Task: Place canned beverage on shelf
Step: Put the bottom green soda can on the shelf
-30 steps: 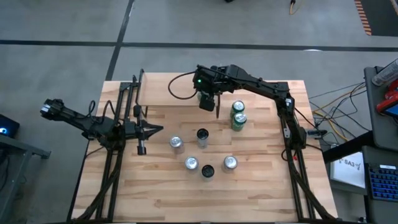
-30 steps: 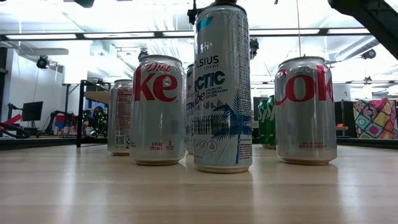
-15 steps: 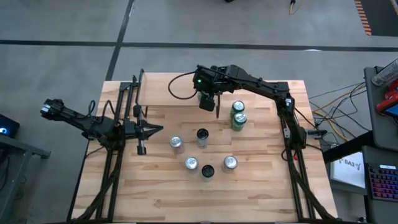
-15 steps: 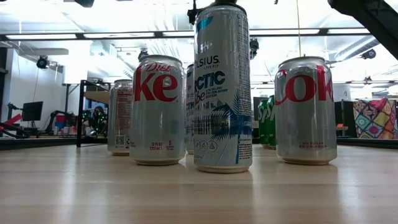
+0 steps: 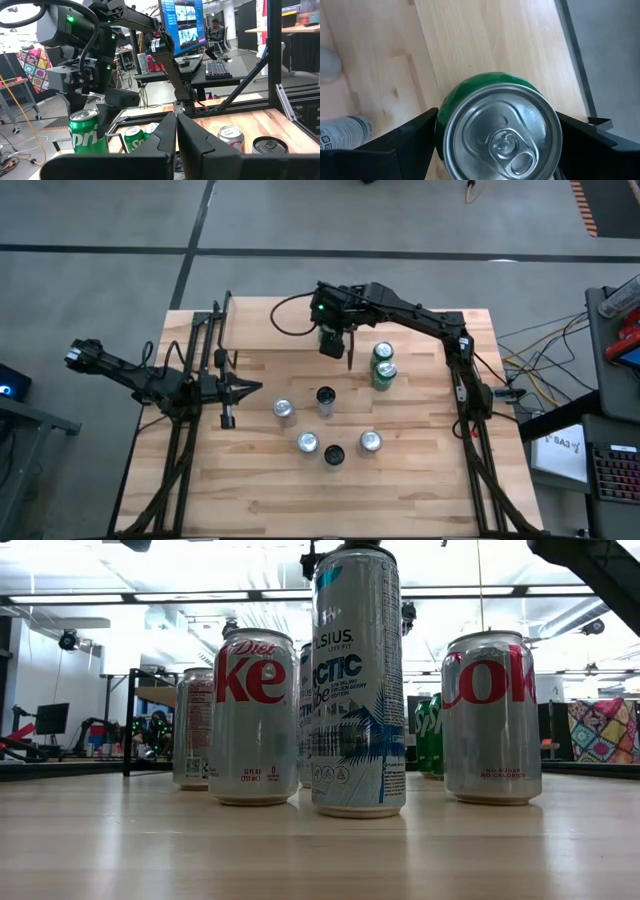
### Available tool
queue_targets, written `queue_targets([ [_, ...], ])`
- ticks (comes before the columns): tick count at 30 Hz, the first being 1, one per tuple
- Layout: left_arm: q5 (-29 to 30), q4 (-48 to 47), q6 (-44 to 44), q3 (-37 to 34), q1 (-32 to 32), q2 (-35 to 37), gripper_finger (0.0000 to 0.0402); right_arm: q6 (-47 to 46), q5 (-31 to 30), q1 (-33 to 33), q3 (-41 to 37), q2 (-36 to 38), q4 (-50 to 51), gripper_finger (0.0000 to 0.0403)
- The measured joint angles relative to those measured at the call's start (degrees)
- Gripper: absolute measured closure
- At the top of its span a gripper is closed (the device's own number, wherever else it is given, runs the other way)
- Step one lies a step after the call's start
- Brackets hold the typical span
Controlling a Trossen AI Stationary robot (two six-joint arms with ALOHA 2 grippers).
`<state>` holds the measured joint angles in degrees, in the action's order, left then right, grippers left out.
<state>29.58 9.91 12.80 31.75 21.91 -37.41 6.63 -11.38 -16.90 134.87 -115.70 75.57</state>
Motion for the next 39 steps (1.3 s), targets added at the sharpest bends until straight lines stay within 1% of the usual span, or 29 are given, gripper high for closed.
queue_targets([
  [31, -0.1, 0.0, 0.0, 0.0, 0.0, 0.0, 0.0402, 1.9, -0.6, -0.4, 0.0, -0.1, -5.5, 0.0069],
  [34, -0.1, 0.0, 0.0, 0.0, 0.0, 0.0, 0.0402, -1.2, -0.6, -0.4, 0.0, -0.1, -6.2, 0.0069],
  [39, -0.1, 0.0, -0.2, 0.0, 0.0, 0.0, 0.0402, -1.5, -0.4, -0.4, 0.0, -0.1, -6.5, 0.0069],
])
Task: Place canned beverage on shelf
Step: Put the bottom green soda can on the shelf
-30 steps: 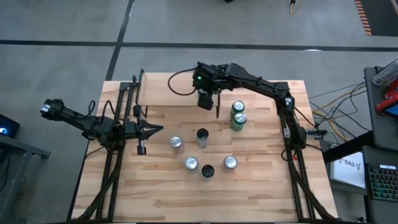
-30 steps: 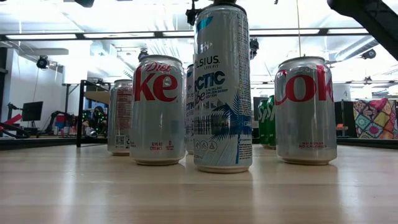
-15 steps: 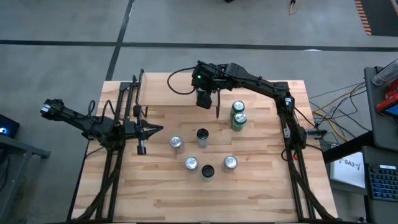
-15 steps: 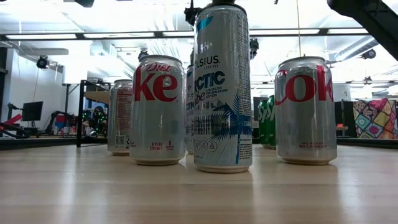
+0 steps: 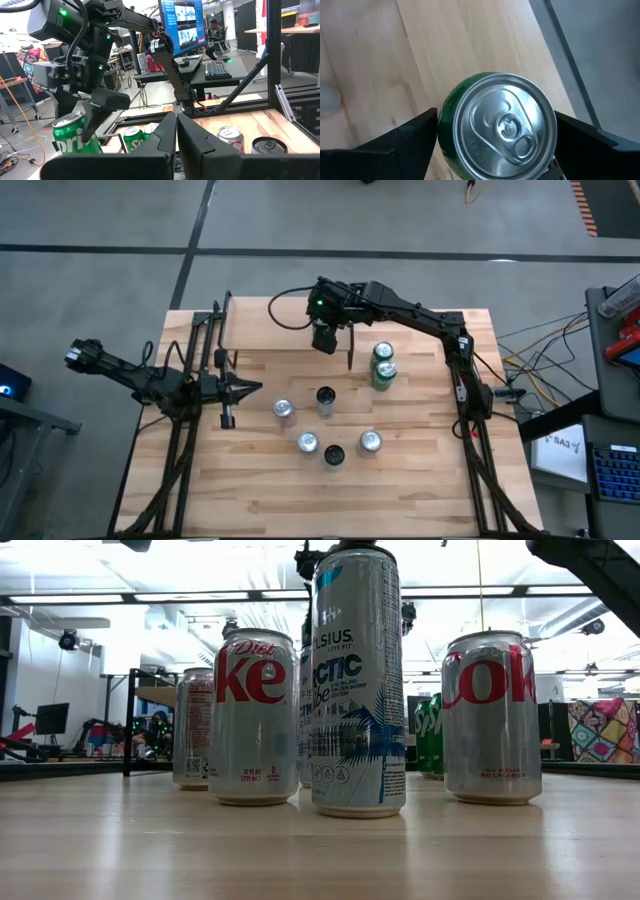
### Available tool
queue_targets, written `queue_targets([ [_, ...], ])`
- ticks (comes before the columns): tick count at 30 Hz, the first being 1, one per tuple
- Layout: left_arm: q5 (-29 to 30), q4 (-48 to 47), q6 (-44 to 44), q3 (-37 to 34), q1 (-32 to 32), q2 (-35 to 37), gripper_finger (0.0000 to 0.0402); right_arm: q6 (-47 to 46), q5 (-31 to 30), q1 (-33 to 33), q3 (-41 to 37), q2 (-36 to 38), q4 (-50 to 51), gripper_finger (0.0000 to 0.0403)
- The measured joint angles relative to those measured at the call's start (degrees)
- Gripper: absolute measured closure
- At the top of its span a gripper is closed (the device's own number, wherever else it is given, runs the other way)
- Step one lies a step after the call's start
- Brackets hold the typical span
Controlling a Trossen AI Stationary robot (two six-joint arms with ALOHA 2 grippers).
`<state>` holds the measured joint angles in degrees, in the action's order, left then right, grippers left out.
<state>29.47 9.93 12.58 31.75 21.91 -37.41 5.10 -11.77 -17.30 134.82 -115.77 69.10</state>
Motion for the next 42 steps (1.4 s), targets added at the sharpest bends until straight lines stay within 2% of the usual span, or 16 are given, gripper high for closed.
queue_targets([
  [23, -0.1, 0.4, 0.0, 0.0, 0.0, 0.0, 0.0402, -1.4, -0.3, 0.0, -1.0, 0.3, -7.3, 0.0069],
  [31, 0.0, 0.9, -1.3, 0.0, 0.0, 0.0, 0.0402, -2.1, -0.5, 1.5, 0.1, 4.1, -8.1, 0.0074],
  [34, 0.0, 1.0, -3.1, 0.0, 0.0, 0.0, 0.0402, -2.3, -0.4, 3.4, 0.1, 6.1, -8.2, 0.0099],
  [36, 0.0, 1.0, -4.2, 0.0, 0.0, 0.0, 0.0402, -2.3, -0.7, 5.2, 0.1, 7.2, -8.1, 0.0133],
  [42, 0.0, 1.3, -7.5, 0.0, 0.0, -0.3, 0.0402, -1.0, -1.8, 10.2, 0.0, 8.8, -3.9, 0.0296],
])
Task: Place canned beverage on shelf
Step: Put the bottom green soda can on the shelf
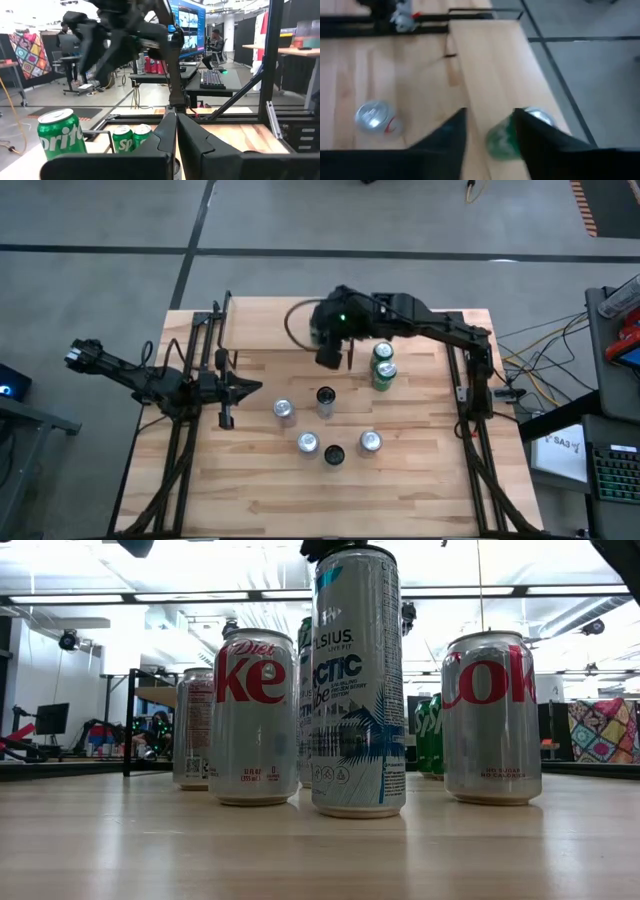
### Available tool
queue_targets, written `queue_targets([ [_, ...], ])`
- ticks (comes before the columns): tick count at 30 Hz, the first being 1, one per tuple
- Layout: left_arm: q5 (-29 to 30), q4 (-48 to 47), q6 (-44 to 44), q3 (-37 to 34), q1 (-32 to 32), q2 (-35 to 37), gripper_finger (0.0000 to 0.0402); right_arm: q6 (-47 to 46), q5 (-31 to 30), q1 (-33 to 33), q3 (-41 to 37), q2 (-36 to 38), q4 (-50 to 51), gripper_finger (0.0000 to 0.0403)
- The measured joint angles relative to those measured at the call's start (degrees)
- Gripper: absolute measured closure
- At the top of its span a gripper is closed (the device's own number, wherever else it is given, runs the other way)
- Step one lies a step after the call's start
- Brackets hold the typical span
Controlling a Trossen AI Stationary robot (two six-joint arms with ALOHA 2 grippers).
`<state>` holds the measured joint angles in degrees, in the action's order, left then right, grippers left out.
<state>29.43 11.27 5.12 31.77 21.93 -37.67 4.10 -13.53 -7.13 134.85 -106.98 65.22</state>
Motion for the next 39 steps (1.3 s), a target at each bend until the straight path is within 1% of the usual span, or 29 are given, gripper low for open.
queue_targets([
  [2, 0.0, 0.3, -0.8, 0.0, 0.0, -0.1, 0.0402, 0.2, 0.0, 0.7, -0.3, 0.1, 2.1, 0.0353],
  [3, 0.0, 0.3, -1.1, 0.0, 0.0, -0.2, 0.0402, 0.3, -0.1, 1.1, -0.7, 0.1, 2.5, 0.0374],
  [4, 0.0, 0.3, -1.2, 0.0, 0.0, -0.2, 0.0402, 0.2, -0.1, 1.3, -1.2, 0.1, 2.7, 0.0381],
  [8, 0.0, 0.3, -1.4, 0.0, 0.0, -0.4, 0.0402, -0.5, -0.1, 1.6, -4.7, 0.8, 2.2, 0.0386],
  [12, 0.0, 0.3, -1.4, 0.0, 0.0, -0.4, 0.0402, -0.5, -0.1, 1.5, -13.0, 3.5, -2.4, 0.0393],
  [16, 0.0, 0.3, -1.4, 0.0, 0.0, -0.5, 0.0402, -0.6, -0.4, 1.1, -25.3, 8.6, -11.2, 0.0394],
  [21, 0.0, 0.3, -1.4, 0.0, 0.0, -0.7, 0.0402, -1.2, -2.6, -0.9, -41.4, 16.4, -26.0, 0.0394],
  [25, 0.0, 0.9, -1.3, 0.0, 0.0, -1.2, 0.0402, -1.8, -2.5, -3.6, -51.6, 20.6, -37.3, 0.0394],
  [26, 0.0, 1.4, -1.3, 0.0, 0.0, -1.4, 0.0402, -1.8, -1.6, -4.4, -53.6, 21.3, -40.3, 0.0394],
  [30, 0.0, 3.9, 0.3, 0.0, 0.0, -2.9, 0.0402, -2.0, 4.0, -7.1, -59.5, 22.3, -48.4, 0.0394],
  [32, 0.1, 5.3, 1.3, 0.0, 0.0, -3.8, 0.0402, -2.0, 5.6, -7.7, -61.5, 22.2, -51.8, 0.0394],
  [34, 0.2, 6.4, 2.7, 0.0, 0.0, -4.5, 0.0402, -2.0, 6.0, -7.9, -62.6, 21.8, -54.2, 0.0394],
  [37, 0.3, 7.3, 4.3, 0.0, 0.0, -5.2, 0.0402, -1.8, 6.0, -8.0, -63.4, 21.7, -54.1, 0.0394],
  [39, 1.6, 7.4, 4.8, 0.0, 0.0, -5.3, 0.0402, -1.6, 5.8, -8.1, -63.5, 21.7, -54.4, 0.0394],
])
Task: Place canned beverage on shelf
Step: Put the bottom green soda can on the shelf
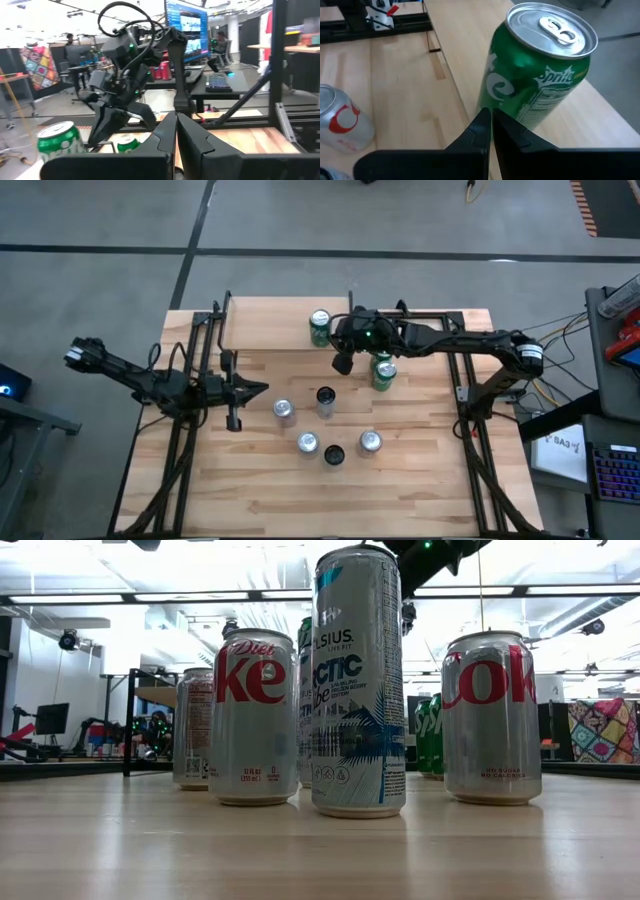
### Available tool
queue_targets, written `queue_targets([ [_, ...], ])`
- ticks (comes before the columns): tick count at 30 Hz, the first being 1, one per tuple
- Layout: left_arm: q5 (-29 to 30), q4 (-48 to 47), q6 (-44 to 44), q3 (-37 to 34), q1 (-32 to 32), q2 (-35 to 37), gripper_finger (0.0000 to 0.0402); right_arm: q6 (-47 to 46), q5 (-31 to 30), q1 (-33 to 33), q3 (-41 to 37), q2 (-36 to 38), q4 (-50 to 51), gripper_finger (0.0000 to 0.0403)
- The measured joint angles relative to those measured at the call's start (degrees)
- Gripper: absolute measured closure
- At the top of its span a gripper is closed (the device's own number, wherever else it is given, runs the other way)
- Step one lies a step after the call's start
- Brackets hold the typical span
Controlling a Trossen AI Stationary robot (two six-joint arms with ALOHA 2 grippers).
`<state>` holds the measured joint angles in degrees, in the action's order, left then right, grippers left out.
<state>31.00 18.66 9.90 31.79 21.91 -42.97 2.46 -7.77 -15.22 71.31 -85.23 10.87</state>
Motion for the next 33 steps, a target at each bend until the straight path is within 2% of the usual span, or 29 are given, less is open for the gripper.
queue_targets([
  [4, 3.6, 0.0, 0.5, 0.0, 0.0, -0.1, 0.0402, 2.4, -2.8, -0.6, 0.2, -0.1, -0.8, 0.0394],
  [11, 8.7, 0.0, 1.9, 0.0, 0.0, 0.0, 0.0402, 4.5, -2.8, -3.6, 0.2, -0.1, -2.8, 0.0394],
  [15, 9.2, 0.0, 2.0, 0.0, 0.0, 0.0, 0.0402, 4.1, -2.9, -4.3, 0.2, -0.1, -2.8, 0.0394],
  [23, 9.0, -0.8, 1.3, 0.0, 0.0, -0.2, 0.0402, -7.6, -3.5, -2.9, 0.2, 0.3, -0.1, 0.0394],
  [29, 9.0, -1.4, 0.7, 0.0, 0.0, -0.7, 0.0402, -19.6, -15.1, -1.9, -0.3, 0.2, 0.0, 0.0394],
  [33, 9.0, -1.8, 0.5, 0.0, 0.0, -0.8, 0.0402, -22.9, -16.6, -1.9, -0.3, -0.7, -4.7, 0.0394],
])
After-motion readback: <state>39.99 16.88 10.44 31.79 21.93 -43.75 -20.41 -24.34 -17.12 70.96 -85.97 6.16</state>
